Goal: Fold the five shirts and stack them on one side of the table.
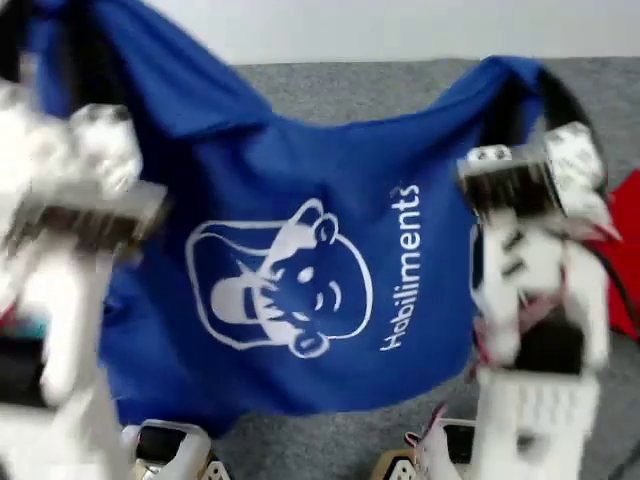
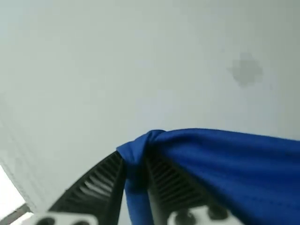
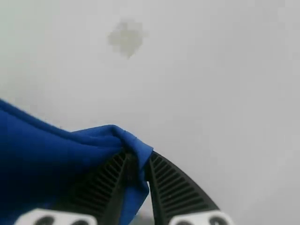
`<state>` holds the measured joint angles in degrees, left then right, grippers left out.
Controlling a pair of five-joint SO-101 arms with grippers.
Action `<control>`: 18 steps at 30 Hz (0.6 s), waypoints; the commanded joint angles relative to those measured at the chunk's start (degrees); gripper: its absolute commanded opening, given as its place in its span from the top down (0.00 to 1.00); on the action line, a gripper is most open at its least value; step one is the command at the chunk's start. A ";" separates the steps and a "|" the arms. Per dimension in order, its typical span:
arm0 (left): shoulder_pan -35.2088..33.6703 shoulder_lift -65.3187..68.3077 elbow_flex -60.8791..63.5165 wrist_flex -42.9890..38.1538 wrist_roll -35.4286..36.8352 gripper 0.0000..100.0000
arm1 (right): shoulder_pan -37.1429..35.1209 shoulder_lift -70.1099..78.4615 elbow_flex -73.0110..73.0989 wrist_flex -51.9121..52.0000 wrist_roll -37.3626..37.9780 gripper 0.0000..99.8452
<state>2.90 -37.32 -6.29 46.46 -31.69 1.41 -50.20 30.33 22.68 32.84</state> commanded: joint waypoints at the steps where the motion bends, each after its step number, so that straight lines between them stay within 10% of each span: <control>1: -0.18 9.14 6.11 -0.09 -0.44 1.00 | 0.04 9.80 3.25 -9.54 0.18 0.99; 18: -6.33 50.02 9.80 -26.02 -0.09 1.00 | -0.31 53.93 -3.08 -36.70 0.09 0.99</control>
<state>-2.64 12.44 4.26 26.95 -31.52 1.49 2.37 33.76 -11.52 32.84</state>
